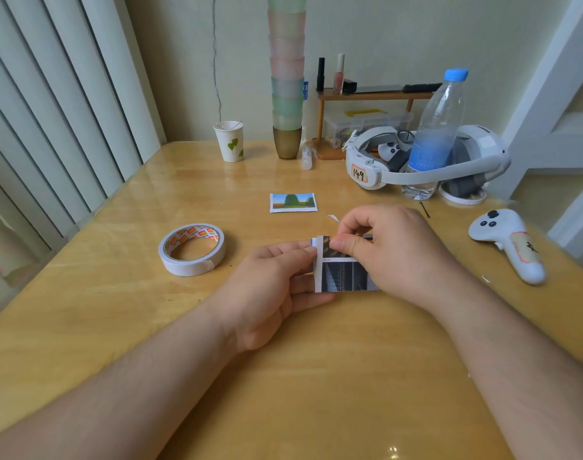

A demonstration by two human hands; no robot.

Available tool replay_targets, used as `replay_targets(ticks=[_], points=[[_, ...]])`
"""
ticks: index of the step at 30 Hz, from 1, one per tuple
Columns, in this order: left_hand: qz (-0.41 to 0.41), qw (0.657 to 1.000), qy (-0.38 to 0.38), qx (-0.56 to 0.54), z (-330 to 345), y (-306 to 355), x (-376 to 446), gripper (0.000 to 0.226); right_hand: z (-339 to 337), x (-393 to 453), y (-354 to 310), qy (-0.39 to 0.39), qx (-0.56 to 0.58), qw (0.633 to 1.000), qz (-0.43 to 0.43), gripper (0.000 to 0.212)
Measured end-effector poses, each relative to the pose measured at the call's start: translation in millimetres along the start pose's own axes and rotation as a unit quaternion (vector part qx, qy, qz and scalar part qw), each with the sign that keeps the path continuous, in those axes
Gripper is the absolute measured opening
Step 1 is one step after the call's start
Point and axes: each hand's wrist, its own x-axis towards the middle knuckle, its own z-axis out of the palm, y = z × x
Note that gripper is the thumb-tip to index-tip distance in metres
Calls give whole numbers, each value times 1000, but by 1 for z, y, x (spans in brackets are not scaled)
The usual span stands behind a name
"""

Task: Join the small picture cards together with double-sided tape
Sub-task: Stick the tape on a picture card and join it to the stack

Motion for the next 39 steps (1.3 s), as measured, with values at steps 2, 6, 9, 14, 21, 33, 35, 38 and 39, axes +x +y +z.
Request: replay_targets(ticks=[2, 6, 9, 14, 21, 33, 35, 38, 39], points=[[-4, 1000, -2, -4, 0, 0, -1, 33, 0, 0, 0, -1, -2, 1000, 4, 13], [-7, 1000, 6, -4, 0, 0, -1, 34, -1, -1, -1, -1, -10, 1000, 8, 13], [2, 1000, 9, 22, 1, -1, -2, 32, -1, -1, -1, -2, -15, 1000, 12, 14], [14, 999, 15, 46, 2, -3, -1, 29, -1, -2, -1, -7, -19, 1000, 22, 15], [13, 998, 17, 51, 2, -3, -1, 29, 1, -1, -2, -8, -23, 999, 32, 17], [15, 998, 15, 58, 3, -2, -2, 30, 2, -3, -5, -11, -13, 999, 39, 18], [18, 998, 17, 62, 2, -3, -2, 30, 2, -3, -6, -11, -7, 999, 40, 18], [27, 997, 21, 75, 2, -4, -1, 31, 1, -3, -7, -6, -2, 999, 42, 18], [32, 996, 22, 79, 2, -4, -1, 31, 1, -3, -7, -4, 0, 999, 43, 18]])
